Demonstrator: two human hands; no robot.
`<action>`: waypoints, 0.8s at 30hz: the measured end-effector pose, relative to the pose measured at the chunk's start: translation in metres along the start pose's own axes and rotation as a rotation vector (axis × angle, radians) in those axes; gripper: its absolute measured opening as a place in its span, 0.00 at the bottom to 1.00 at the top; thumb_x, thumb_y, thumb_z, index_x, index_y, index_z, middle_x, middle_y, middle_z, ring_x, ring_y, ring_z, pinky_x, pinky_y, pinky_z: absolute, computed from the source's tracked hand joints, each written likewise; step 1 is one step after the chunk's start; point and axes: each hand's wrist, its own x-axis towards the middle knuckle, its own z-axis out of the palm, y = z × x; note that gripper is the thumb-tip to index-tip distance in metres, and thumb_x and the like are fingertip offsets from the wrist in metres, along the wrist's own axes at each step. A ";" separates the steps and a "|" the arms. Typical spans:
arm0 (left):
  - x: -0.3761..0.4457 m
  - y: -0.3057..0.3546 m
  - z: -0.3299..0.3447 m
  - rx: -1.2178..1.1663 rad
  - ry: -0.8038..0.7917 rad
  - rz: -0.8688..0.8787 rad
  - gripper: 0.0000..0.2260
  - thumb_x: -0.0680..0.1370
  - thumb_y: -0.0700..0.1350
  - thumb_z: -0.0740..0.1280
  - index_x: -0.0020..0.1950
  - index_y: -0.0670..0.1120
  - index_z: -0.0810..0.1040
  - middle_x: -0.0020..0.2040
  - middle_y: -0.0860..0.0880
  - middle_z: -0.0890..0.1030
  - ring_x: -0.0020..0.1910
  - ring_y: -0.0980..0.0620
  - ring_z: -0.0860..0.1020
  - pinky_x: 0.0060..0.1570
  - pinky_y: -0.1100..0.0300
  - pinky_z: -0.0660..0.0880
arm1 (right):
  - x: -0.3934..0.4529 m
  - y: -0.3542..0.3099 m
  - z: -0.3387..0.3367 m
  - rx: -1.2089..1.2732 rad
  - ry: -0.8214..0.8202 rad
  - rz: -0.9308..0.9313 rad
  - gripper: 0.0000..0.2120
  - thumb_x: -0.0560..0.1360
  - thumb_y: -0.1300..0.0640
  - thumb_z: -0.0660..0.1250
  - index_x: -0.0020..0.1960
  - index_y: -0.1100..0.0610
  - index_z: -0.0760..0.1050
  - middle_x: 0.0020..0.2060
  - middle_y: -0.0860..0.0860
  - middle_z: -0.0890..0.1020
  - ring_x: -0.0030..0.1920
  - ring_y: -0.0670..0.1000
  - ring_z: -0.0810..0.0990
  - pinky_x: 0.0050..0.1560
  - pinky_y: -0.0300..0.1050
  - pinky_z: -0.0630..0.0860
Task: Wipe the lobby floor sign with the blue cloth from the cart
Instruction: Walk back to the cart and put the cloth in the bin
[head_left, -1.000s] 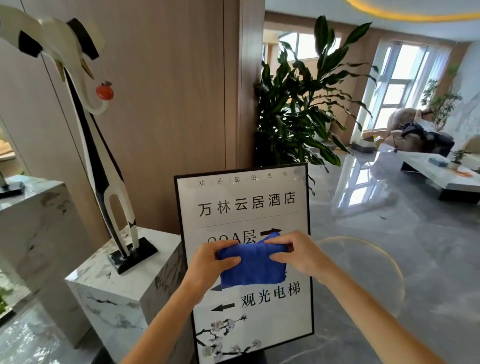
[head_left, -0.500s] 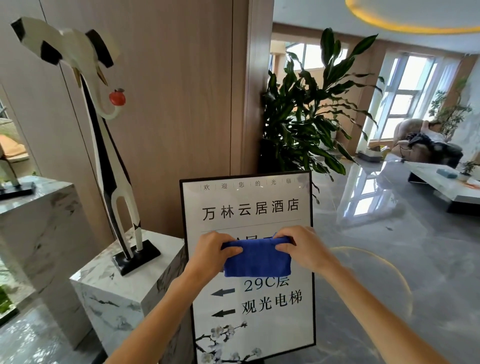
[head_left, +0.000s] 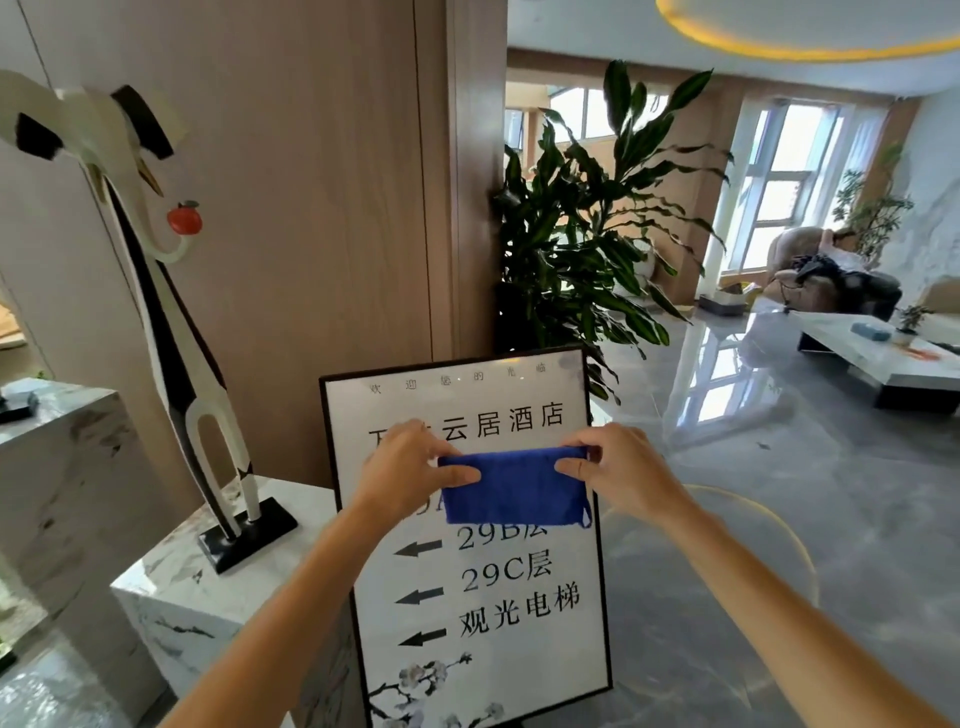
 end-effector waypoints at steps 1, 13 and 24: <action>0.002 0.006 0.000 -0.012 -0.001 0.009 0.10 0.72 0.56 0.74 0.48 0.52 0.88 0.37 0.57 0.74 0.40 0.56 0.74 0.42 0.57 0.73 | -0.002 0.004 -0.003 0.000 0.007 -0.001 0.06 0.77 0.51 0.72 0.52 0.51 0.85 0.37 0.41 0.81 0.41 0.46 0.78 0.52 0.52 0.77; -0.019 0.049 0.059 -0.049 -0.091 0.060 0.05 0.72 0.49 0.76 0.46 0.50 0.87 0.34 0.55 0.75 0.35 0.56 0.74 0.34 0.60 0.69 | -0.072 0.050 -0.015 -0.142 0.036 0.137 0.09 0.77 0.47 0.70 0.54 0.50 0.82 0.47 0.47 0.72 0.53 0.48 0.68 0.58 0.51 0.69; -0.031 0.073 0.107 -0.122 -0.289 0.246 0.06 0.74 0.52 0.74 0.49 0.53 0.86 0.38 0.54 0.71 0.39 0.53 0.71 0.41 0.53 0.71 | -0.167 0.042 -0.026 -0.131 0.081 0.517 0.04 0.78 0.49 0.70 0.46 0.49 0.80 0.40 0.45 0.79 0.51 0.55 0.80 0.59 0.57 0.73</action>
